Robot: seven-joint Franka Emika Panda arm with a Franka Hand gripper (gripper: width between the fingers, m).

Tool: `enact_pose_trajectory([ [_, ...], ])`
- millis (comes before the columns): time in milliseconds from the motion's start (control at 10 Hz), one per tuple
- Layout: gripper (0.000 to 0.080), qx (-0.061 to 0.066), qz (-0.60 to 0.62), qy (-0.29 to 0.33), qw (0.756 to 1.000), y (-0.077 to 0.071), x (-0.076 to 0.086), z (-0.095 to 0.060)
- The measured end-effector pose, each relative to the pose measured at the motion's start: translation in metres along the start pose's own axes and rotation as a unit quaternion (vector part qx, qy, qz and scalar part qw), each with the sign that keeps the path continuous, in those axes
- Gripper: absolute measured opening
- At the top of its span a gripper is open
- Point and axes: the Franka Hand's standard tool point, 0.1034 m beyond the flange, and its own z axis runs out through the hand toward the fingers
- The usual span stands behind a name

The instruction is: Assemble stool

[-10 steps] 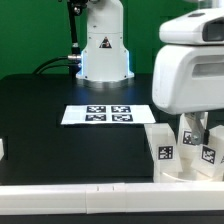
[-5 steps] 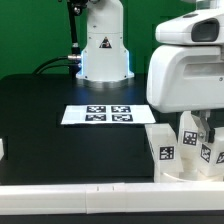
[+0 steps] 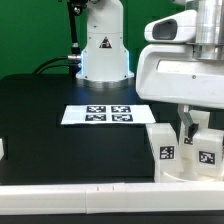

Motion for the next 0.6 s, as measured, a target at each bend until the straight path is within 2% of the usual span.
enact_pose_trajectory([
  [100, 0.0332, 0.0, 0.014, 0.0, 1.0, 0.0007, 0.0002, 0.0],
  [300, 0.0333, -0.004, 0.119, -0.006, 0.993, 0.0028, -0.0014, -0.0003],
  [400, 0.0333, -0.01, 0.236, -0.015, 0.972, 0.0043, -0.005, -0.0006],
  [600, 0.0334, -0.002, 0.417, -0.023, 0.908, 0.0094, -0.0075, 0.0005],
])
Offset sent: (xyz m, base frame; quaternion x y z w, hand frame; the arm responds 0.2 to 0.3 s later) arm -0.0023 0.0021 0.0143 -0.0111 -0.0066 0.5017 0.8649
